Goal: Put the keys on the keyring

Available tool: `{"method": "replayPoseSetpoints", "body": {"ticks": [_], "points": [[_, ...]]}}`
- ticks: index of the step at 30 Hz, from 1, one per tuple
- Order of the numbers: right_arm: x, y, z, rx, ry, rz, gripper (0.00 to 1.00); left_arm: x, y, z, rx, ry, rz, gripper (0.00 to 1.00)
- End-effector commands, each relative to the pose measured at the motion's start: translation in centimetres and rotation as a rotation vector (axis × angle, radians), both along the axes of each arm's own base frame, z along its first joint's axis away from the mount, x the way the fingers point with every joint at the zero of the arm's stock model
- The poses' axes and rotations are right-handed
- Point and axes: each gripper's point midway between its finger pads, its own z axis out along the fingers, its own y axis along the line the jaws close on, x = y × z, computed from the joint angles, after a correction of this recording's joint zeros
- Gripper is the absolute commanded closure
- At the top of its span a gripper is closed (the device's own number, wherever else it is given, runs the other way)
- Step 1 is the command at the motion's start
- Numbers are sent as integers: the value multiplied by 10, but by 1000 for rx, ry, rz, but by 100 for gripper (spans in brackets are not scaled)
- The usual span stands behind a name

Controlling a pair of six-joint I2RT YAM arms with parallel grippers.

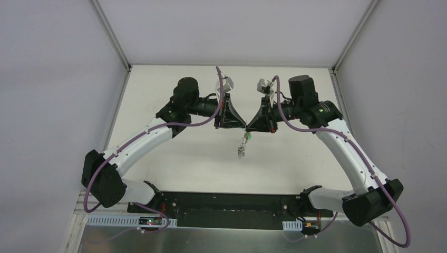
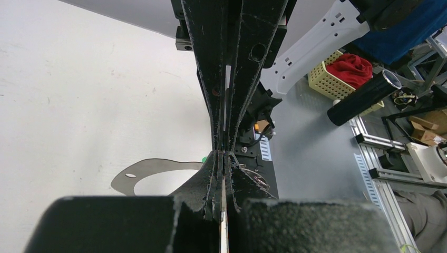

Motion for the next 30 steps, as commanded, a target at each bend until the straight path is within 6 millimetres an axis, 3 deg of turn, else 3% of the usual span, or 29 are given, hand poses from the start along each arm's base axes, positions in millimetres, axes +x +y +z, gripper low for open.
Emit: {"method": "replayPoseSetpoints", "body": {"ticks": [1,30], "points": [[5,-9,15,8,-78,-34,100,-8,12,10,-19,-43,-13,100],[10,-8,22,14,-76,-40,100,-9,15,1,1,-45,-14,100]]}}
